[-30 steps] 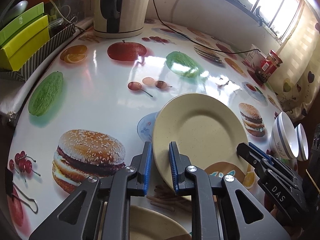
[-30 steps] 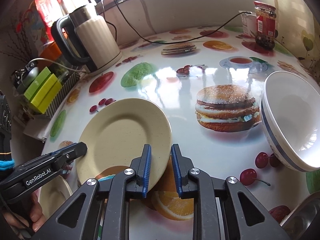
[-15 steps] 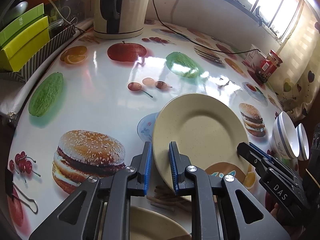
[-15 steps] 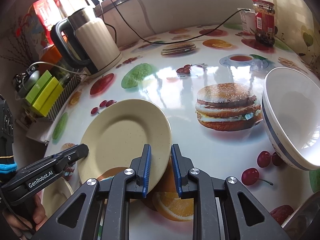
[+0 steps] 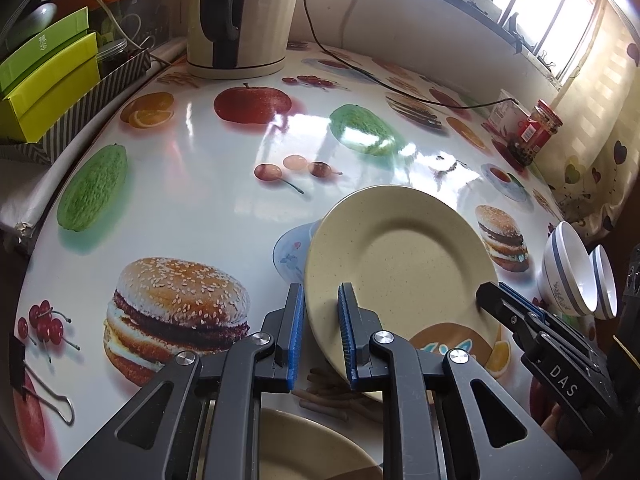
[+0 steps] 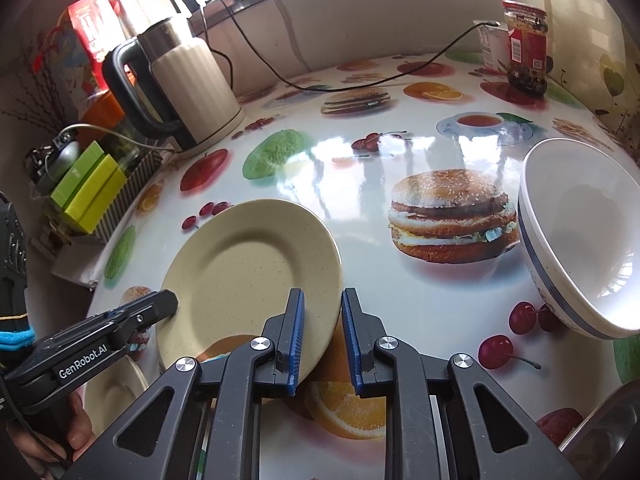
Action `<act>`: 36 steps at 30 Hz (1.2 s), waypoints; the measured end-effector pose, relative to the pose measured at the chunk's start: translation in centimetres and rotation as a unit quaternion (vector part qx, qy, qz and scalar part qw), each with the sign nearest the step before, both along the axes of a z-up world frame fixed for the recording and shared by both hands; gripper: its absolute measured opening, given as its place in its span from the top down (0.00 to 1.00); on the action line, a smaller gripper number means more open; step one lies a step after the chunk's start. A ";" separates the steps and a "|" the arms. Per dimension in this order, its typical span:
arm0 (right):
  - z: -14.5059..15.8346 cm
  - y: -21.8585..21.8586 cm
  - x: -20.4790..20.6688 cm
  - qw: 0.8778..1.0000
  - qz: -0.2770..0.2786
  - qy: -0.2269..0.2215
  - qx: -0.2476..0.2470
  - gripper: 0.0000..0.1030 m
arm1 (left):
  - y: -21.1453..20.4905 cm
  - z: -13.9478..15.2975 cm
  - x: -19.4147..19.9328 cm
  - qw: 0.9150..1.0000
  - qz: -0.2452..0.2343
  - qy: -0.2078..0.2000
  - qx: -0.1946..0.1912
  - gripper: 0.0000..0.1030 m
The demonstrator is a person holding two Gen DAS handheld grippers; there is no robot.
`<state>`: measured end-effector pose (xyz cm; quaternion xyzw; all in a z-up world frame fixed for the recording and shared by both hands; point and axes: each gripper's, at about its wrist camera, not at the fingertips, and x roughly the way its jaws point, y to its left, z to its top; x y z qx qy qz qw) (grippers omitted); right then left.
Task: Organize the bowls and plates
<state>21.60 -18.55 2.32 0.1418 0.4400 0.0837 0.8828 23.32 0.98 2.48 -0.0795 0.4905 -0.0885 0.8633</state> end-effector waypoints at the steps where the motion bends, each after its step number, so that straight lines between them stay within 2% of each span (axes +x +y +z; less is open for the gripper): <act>1: 0.0 -0.1 -0.1 1.000 0.001 0.000 0.000 0.82 | 0.0 0.1 0.0 1.000 0.000 -0.001 0.000 0.83; 9: 0.5 0.0 -0.6 1.000 0.003 -0.008 0.000 0.82 | -0.2 1.0 -0.8 1.000 0.001 -0.015 0.008 0.82; 36: 3.5 0.9 -4.6 0.999 0.026 -0.042 0.008 0.82 | 1.4 3.9 -5.6 0.999 0.016 -0.051 -0.002 0.83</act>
